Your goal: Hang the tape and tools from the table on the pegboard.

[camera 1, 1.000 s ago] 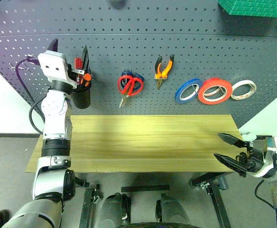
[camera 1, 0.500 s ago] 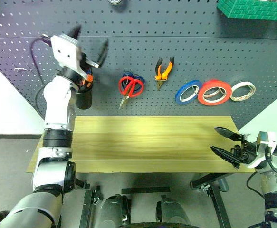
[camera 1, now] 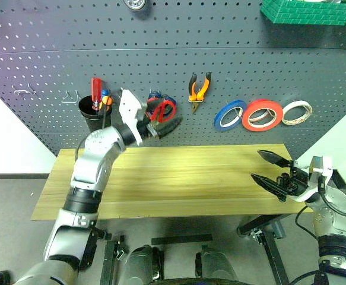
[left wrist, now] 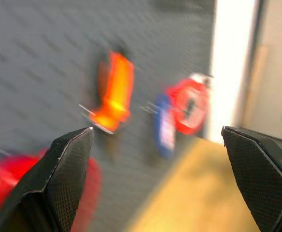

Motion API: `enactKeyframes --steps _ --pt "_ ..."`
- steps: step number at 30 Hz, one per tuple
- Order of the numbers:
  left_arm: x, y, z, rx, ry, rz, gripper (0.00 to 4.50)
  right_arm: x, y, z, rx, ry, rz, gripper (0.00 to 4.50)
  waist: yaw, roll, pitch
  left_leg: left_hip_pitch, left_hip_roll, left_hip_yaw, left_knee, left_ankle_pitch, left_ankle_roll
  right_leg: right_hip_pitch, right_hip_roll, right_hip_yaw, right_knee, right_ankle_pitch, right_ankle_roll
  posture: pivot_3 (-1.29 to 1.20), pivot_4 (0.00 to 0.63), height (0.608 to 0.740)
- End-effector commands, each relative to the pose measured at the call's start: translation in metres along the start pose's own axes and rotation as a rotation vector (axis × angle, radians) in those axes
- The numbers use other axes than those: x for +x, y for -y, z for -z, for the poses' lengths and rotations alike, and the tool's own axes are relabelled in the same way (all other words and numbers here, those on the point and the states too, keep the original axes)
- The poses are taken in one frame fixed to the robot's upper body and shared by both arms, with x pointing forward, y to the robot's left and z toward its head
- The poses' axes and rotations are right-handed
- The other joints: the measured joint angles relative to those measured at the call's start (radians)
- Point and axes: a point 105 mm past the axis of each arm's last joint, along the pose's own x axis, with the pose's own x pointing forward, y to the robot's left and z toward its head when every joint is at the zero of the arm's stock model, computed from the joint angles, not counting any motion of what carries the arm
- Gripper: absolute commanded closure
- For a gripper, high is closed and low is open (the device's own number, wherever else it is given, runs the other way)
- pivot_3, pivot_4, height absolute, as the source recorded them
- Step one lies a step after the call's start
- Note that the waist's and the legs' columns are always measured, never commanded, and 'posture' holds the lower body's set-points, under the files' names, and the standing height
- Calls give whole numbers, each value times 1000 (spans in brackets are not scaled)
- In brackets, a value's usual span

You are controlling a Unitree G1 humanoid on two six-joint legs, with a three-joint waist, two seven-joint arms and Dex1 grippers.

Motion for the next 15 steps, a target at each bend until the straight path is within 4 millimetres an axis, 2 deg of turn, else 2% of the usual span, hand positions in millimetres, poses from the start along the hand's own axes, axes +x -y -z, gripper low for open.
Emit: enactKeyframes --steps 1,6,8,10,15 --pt "-8 14 18 -59 -34 20 27 4 -4 -10 -29 15 6 0 0 1 -4 0 0 0 0 0 0 0 0 0 0 0 0 -142 0 740" --pt "-38 11 49 -188 -100 -44 27 2 -14 -12 -18 1 31 0 0 3 -7 2 0 0 0 -1 -2 1 -1 1 1 0 0 -147 0 740" --pt "-50 9 54 -219 -118 -60 27 -1 -16 -11 -14 -9 43 0 -2 3 -10 3 0 0 0 -2 -3 1 -2 1 1 0 -1 -157 0 740" --pt "-70 6 60 -229 -158 -79 27 -7 -21 -13 -11 -29 50 0 -2 4 -12 3 0 0 0 -2 -3 2 -2 2 1 0 -1 -153 0 740" --pt "-109 0 62 -241 -192 -130 27 -10 -27 -15 -7 -54 68 0 -2 7 -17 5 1 0 -2 -4 -1 -1 -3 2 0 0 -1 -162 0 740"
